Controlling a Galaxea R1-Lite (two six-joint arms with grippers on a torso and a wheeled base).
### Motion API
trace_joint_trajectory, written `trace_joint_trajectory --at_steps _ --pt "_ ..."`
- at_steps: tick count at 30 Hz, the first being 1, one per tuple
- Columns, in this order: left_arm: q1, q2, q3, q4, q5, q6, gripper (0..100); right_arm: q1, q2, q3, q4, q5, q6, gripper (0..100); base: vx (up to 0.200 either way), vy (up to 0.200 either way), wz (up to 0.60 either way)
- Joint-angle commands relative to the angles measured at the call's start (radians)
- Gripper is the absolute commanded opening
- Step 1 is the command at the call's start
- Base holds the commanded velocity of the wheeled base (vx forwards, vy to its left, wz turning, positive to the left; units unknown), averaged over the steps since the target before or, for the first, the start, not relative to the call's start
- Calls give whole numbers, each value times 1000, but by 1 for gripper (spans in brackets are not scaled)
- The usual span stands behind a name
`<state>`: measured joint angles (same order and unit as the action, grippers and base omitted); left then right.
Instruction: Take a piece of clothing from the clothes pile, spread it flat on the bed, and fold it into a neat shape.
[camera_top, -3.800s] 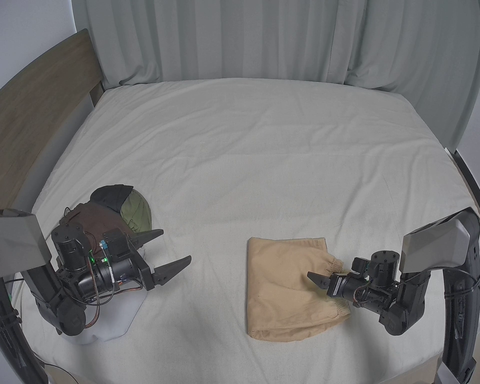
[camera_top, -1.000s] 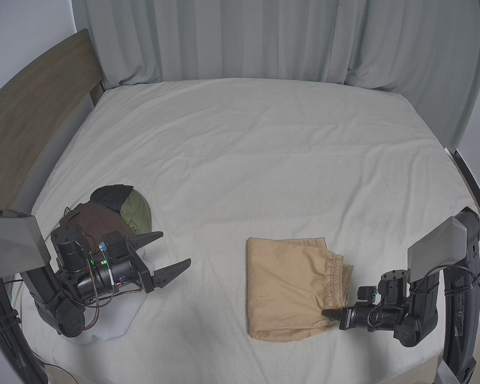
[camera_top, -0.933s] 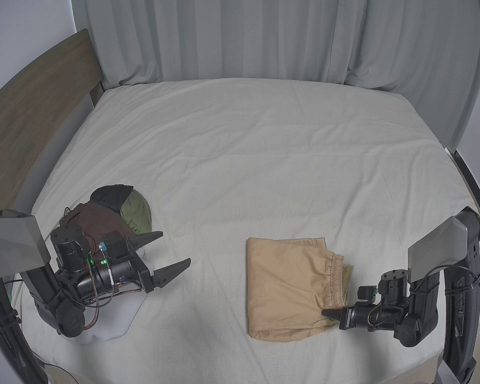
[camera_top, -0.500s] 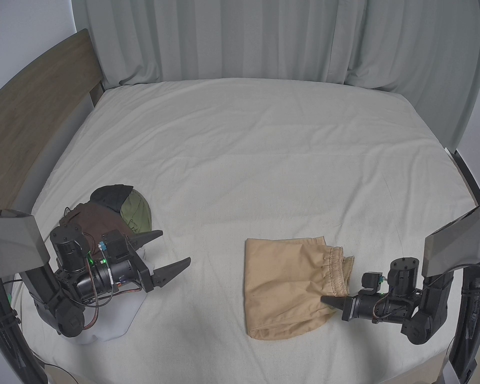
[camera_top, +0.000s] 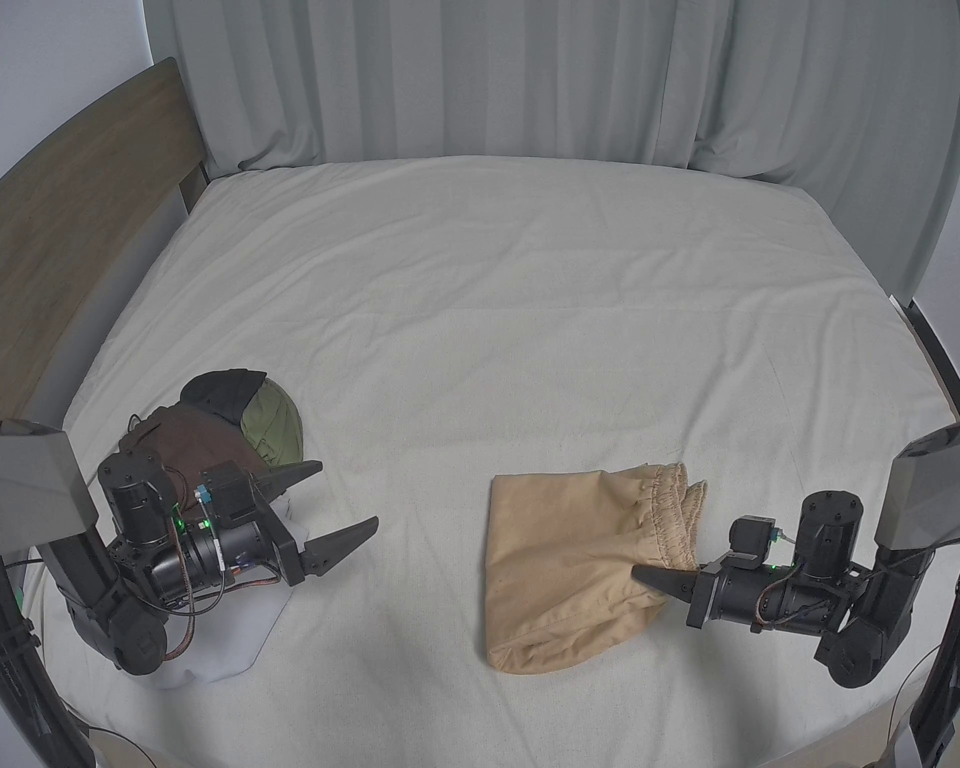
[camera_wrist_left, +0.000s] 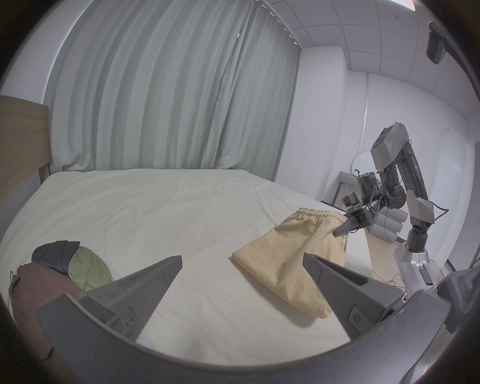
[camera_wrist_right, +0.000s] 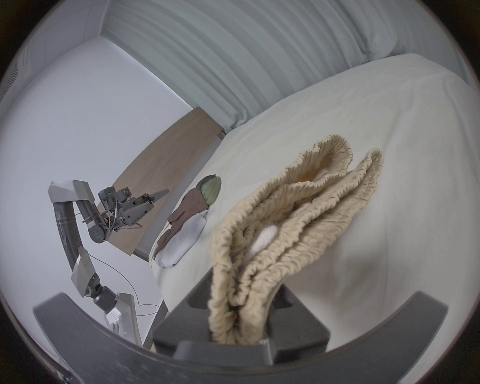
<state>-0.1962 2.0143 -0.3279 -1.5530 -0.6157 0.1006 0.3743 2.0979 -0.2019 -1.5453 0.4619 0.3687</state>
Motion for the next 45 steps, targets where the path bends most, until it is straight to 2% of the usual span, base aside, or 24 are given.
trace_joint_trajectory --at_steps 1,16,31,38,45 --pt "-2 -2 3 -4 -1 1 100 6 -44 -10 -2 9 -1 0 0 0 0" --pt "7 -38 6 -2 -1 -1 100 -1 -94 -174 2 115 33 0 0 0 0" --pt "14 -37 6 -2 -1 -1 100 2 -87 -344 14 124 107 0 0 0 0" --pt "12 -32 9 -1 -1 -1 100 0 -81 -444 24 146 200 0 0 0 0" --pt "14 -29 10 -2 -1 -1 100 -5 -41 -544 90 146 202 0 0 0 0"
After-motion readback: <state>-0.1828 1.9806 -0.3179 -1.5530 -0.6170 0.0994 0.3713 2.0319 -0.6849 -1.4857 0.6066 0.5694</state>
